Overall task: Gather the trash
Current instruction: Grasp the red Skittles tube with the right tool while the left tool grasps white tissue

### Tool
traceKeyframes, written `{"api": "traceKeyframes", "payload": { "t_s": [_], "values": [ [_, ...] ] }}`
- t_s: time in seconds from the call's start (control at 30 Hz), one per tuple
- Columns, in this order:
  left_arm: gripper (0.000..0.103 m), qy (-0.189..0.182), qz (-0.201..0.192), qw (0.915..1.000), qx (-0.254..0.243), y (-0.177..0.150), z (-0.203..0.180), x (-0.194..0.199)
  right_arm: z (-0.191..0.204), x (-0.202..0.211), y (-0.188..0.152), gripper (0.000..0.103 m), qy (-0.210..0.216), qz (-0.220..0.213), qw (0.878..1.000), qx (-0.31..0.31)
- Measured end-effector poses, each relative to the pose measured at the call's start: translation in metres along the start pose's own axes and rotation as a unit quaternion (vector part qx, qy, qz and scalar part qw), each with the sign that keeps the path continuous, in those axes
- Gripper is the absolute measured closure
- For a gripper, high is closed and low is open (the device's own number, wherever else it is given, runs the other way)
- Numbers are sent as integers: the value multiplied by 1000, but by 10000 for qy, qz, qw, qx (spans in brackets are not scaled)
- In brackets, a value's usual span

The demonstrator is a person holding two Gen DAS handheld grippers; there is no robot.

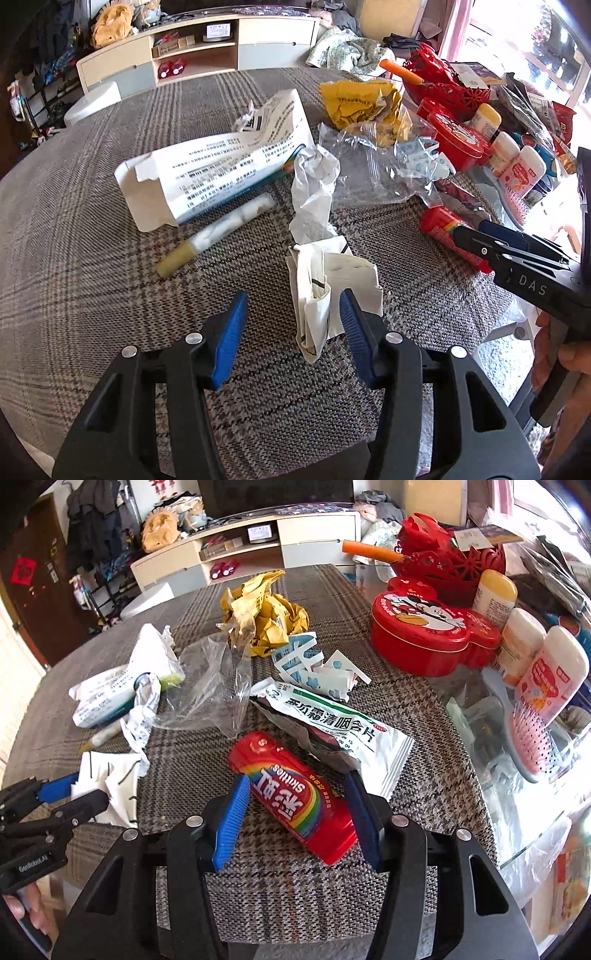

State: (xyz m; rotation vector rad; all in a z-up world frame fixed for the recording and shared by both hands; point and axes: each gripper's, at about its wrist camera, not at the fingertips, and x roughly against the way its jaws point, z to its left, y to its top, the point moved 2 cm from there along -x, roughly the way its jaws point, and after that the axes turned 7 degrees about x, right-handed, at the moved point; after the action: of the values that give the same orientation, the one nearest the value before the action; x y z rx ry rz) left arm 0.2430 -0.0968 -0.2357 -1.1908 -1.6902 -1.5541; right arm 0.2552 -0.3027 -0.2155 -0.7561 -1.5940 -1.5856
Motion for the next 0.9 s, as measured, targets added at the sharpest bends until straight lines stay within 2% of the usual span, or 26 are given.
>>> {"api": "traceKeyframes", "payload": {
  "t_s": [0.17, 0.27, 0.33, 0.37, 0.5, 0.7, 0.9],
  "values": [
    [55, -133, 7, 9999, 8, 2, -3, -7, -1, -13, -4, 48, 8, 174, 9998, 8],
    [64, -169, -5, 9998, -80, 2, -9, -10, -2, -15, -6, 50, 77, 175, 9998, -62],
    [73, -209, -9, 9997, -158, 1, -14, -10, -1, -13, -5, 59, 111, 146, 9998, -65],
    [78, -218, -10, 9996, -189, 1, -16, -10, 0, -13, -5, 60, 133, 138, 9998, -72],
    [84, -3, -96, 9989, -454, -2, -23, -8, 10, -14, -6, 63, -88, 117, 9997, 208],
    [91, 167, -176, 9975, -657, -10, -21, 4, 25, -1, -12, 65, -20, 129, 9989, 455],
    [91, 410, -237, 9960, -753, -30, -12, 27, 40, 23, -25, 65, 23, 89, 9984, 565]
  ]
}}
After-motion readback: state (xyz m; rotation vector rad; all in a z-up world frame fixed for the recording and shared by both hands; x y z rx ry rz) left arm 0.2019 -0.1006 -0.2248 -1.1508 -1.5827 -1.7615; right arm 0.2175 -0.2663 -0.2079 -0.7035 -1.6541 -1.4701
